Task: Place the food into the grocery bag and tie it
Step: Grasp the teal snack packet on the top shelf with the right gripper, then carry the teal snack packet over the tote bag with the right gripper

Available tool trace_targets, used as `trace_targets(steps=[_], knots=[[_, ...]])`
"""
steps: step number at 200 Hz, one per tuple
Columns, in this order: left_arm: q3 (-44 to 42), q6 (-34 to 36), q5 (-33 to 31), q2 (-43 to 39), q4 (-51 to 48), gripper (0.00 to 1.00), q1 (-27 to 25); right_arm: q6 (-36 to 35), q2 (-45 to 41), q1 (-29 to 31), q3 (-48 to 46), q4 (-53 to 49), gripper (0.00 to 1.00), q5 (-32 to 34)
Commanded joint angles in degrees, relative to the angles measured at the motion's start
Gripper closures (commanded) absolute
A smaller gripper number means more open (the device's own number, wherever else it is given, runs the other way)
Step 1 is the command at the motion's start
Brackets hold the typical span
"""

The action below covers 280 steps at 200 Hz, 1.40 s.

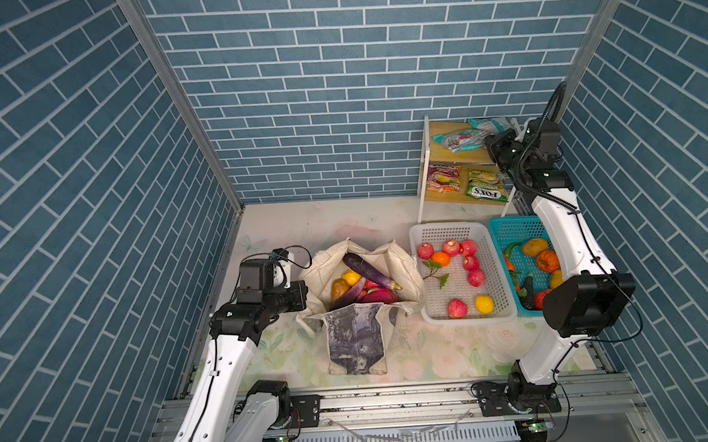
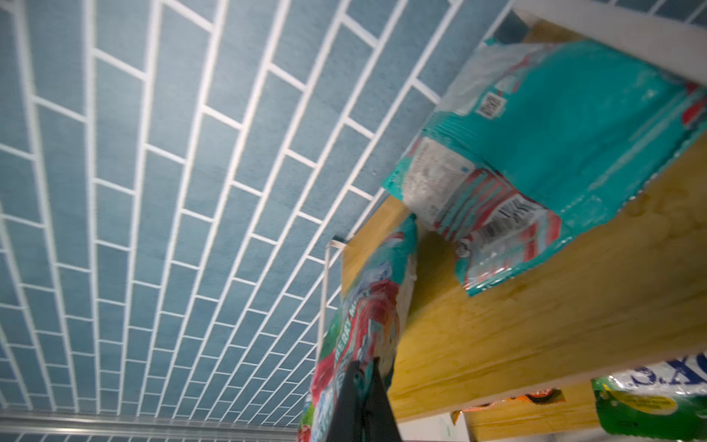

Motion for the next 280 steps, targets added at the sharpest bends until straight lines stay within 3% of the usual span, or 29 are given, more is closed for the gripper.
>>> trace_targets(steps=[1,55,122,220,280], knots=[[-0.5,0.7,0.3,-0.4,-0.2,0.97,-0.3,1.4,-6.5,0.3,0.0,9.4,1.0,-3.2],[-0.5,0.7,0.4,-0.5,0.0,0.97,-0.2,1.5,-12.9,1.0,0.2,11.8,1.0,-10.8],[-0.5,0.7,0.5,-0.4,0.1,0.97,-0.2,-3.3,-22.9,5.2,-6.2,3.7,1.0,-19.2],[-0.4,0.7,-0.2,0.8,0.1,0.97,-0.2,-21.2,-29.9,25.2,-19.5,-11.0,1.0,-22.0],[-0.5,0.7,0.0,1.0,0.2,0.97,-0.2,-28.2,-24.7,38.7,-18.8,-15.3,1.0,-19.4]])
